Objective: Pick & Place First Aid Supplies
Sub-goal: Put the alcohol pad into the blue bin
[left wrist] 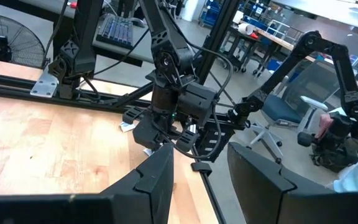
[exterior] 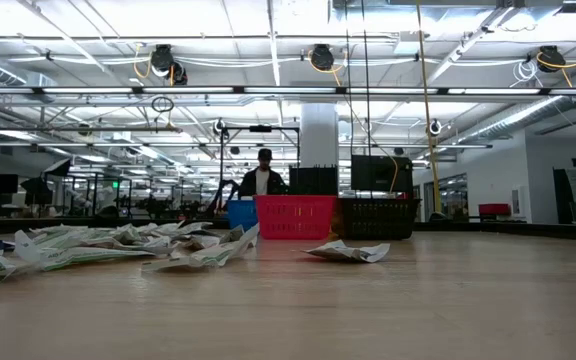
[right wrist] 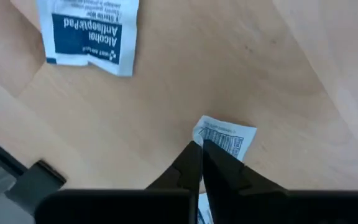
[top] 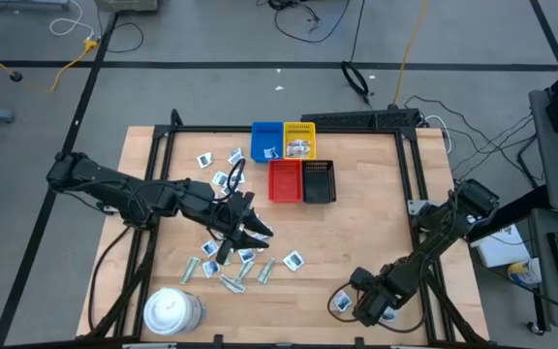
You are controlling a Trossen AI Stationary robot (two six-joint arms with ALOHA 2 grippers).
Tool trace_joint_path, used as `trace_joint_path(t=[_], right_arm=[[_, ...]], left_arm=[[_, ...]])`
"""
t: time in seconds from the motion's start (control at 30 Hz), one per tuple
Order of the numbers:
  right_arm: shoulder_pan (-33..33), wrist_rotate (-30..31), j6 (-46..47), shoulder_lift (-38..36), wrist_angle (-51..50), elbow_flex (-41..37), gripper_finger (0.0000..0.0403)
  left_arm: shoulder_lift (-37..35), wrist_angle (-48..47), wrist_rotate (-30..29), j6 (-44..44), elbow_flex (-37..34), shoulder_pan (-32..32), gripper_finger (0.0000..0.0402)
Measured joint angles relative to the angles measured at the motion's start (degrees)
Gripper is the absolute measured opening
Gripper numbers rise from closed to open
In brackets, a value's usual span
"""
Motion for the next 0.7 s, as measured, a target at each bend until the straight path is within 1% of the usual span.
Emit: trace_joint_path(t=[0.1,0.13,0.2,0.27,0.33,0.4,0.57,0.7], right_arm=[[-1.01,1.76,-3.03,-2.28,-1.94,0.00,0.0003],[-1.45,3.32,-4.46,-3.74,-2.78,0.00,0.0002],[-2.36,8.39,-7.11,-7.45,-4.56,0.00,0.0002],[-3.29,15.17,-10.61,-11.73,-6.18,0.00,0.0001],[-4.51,21.70,-15.13,-15.99,-6.60,0.00,0.0001],[-6.13,26.22,-20.88,-19.86,-6.08,0.00,0.0001],[-11.76,32.13,-34.50,-27.85,-0.52,-0.02,0.0001],[-16.19,32.94,-45.92,-31.71,7.53,-0.04,0.0001]], left_arm=[[0.00,0.01,0.00,0.00,0.00,0.04,0.0157],[0.00,0.03,-0.01,0.00,0.00,0.04,0.0157],[0.00,0.03,-0.01,0.00,0.00,0.04,0.0157],[0.00,0.05,-0.11,0.00,0.00,0.04,0.0157],[0.00,0.06,-0.37,0.00,0.00,0.04,0.0157],[0.00,0.10,-0.53,0.00,0.00,0.14,0.0157],[0.00,0.38,-0.56,-0.02,0.00,0.68,0.0157],[0.00,1.00,-0.57,-0.05,0.00,1.14,0.0157]])
